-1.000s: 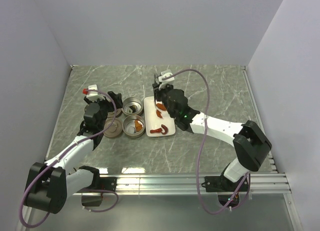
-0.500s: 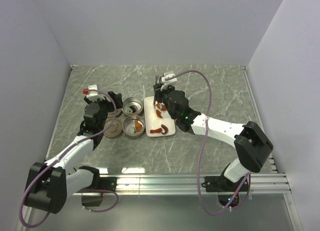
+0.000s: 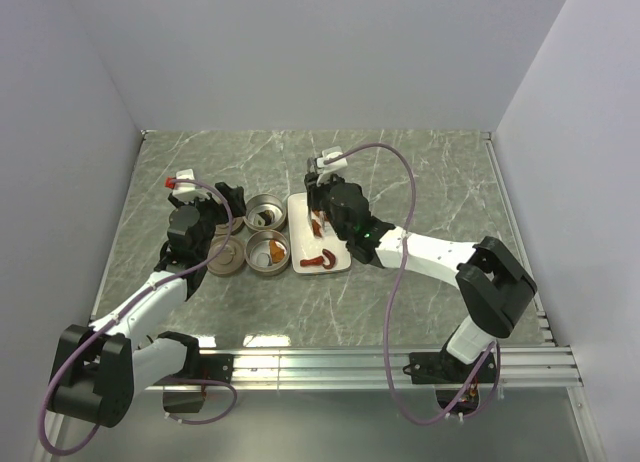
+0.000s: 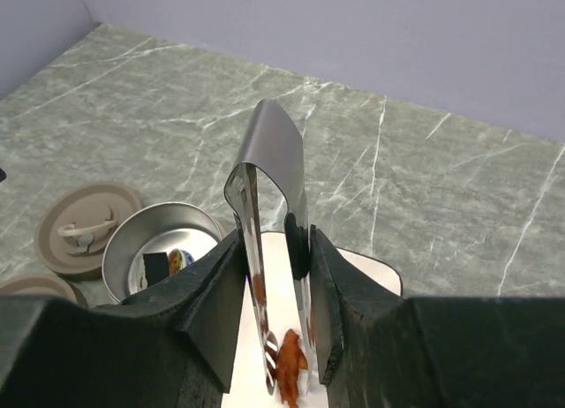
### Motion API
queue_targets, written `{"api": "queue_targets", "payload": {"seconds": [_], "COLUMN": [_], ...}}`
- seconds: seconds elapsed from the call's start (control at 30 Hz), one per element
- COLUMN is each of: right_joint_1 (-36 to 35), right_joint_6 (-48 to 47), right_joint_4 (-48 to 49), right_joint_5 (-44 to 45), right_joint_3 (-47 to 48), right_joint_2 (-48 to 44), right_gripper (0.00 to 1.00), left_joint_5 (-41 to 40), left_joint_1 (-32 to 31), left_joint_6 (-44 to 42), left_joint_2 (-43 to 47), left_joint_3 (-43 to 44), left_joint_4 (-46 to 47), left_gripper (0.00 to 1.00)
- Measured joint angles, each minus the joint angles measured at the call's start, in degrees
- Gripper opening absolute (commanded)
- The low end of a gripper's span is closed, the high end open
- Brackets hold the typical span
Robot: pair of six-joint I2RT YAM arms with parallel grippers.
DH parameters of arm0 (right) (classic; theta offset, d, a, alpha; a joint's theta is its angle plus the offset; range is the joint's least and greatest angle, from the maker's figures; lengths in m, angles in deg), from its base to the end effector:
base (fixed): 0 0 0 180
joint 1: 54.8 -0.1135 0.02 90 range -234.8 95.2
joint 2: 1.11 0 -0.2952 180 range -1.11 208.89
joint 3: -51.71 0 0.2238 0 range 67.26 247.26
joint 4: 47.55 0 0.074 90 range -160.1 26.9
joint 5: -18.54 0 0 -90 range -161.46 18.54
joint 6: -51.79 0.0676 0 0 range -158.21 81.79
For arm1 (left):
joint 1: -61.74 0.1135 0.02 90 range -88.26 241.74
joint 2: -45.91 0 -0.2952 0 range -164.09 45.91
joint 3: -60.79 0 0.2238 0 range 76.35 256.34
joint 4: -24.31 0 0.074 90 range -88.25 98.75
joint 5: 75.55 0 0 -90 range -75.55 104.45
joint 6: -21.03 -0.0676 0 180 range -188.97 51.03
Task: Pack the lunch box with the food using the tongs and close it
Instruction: Pick up the food using the clamp, then place the food into the lunch box
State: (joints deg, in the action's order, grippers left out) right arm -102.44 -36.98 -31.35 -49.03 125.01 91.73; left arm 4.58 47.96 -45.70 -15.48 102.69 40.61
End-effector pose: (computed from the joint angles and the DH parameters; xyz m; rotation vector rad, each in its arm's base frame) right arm 0.2763 0.2647 0.3255 -0.3570 1.5958 0.3371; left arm 0.2261 -0.0435 0.2902 -0.2678 1.6154 -0.3568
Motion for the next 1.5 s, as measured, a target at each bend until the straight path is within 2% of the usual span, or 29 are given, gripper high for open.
{"api": "queue_targets", "payload": {"seconds": [0.1,0.3,0.5,0.73,1.1,1.5], "right_joint_1": [0.00,0.00,-0.13,-0.61,-0.96,-0.96], "right_joint_6": [0.07,0.20,-0.11,-1.51,-2.47,-2.89], "right_joint_4": [0.07,-0.52,-3.02,-3.85,-4.15,-5.42], "right_joint_5": [0.02,-0.81,-2.58,-6.01,-11.15,-12.94], "right_joint_3": [0.11,0.66,3.21,10.36,19.67,23.17], "right_joint_2": [0.15,0.28,0.37,1.22,9.49,12.48], "right_gripper": [0.25,0.20,0.20,0.20,0.20,0.20], "left_joint_5": [0.00,0.00,0.00,-0.02,-0.02,-0.02], "left_joint_1": [0.00,0.00,0.00,0.00,0.00,0.22], "left_joint_6": [0.02,0.00,0.00,0.02,0.00,0.00], "left_joint_2": [0.00,0.00,0.00,0.00,-0.04,-0.72], "left_joint_3": [0.00,0.00,0.00,0.00,0.00,0.00], "left_joint_4": [0.00,0.00,0.00,0.00,0.02,0.04], "left_gripper": [1.00,0.99,0.99,0.99,0.99,1.00]}}
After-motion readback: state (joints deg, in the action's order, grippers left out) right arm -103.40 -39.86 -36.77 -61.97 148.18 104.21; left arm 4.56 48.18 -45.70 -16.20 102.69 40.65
